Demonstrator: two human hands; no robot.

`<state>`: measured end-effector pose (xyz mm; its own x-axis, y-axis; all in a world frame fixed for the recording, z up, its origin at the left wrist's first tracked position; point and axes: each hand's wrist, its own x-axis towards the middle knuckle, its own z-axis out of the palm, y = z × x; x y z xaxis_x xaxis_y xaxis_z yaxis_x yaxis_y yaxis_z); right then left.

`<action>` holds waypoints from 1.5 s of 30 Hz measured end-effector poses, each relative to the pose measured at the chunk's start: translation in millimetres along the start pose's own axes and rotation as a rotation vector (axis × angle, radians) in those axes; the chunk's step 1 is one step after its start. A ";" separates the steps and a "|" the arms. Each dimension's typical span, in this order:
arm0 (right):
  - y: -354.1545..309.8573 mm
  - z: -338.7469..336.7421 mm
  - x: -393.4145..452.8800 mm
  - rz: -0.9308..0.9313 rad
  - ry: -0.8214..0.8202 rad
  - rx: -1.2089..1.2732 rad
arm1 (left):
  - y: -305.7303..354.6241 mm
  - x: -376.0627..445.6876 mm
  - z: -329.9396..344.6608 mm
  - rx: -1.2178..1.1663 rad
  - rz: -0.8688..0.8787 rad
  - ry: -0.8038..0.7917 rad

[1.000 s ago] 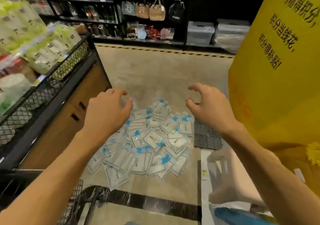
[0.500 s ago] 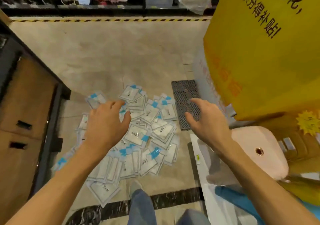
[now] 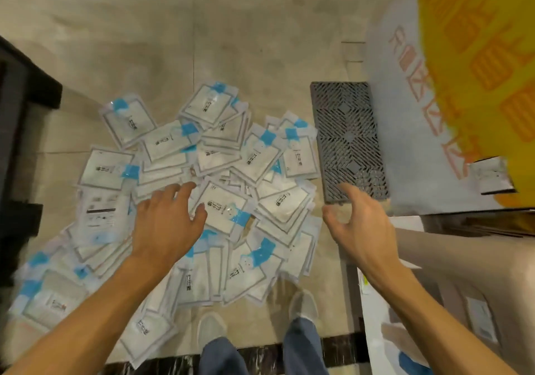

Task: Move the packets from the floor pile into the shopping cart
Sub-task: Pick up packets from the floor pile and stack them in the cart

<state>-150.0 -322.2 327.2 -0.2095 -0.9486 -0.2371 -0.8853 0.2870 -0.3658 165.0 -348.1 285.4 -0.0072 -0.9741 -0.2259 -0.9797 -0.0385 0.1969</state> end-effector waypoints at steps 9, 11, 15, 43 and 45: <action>112.7 257.6 92.8 0.139 -0.092 -0.049 | -54.2 79.1 269.2 0.032 -0.113 -0.101; 131.0 299.7 109.5 0.189 -0.116 -0.034 | -69.1 92.7 314.8 0.074 -0.112 -0.127; 160.7 368.8 137.6 0.326 -0.135 0.081 | -95.2 131.0 379.6 0.185 0.032 -0.177; 205.7 434.0 130.1 0.865 -0.026 1.303 | -140.6 197.3 362.8 -0.463 -0.070 -0.551; 199.8 424.7 119.8 0.856 -0.031 1.327 | -137.6 184.1 357.4 -0.625 -0.183 -0.515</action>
<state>-175.7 -321.9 -156.5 -0.4134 -0.4524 -0.7902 0.4686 0.6384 -0.6106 226.8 -442.5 -124.2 -0.0981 -0.7225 -0.6843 -0.6835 -0.4509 0.5741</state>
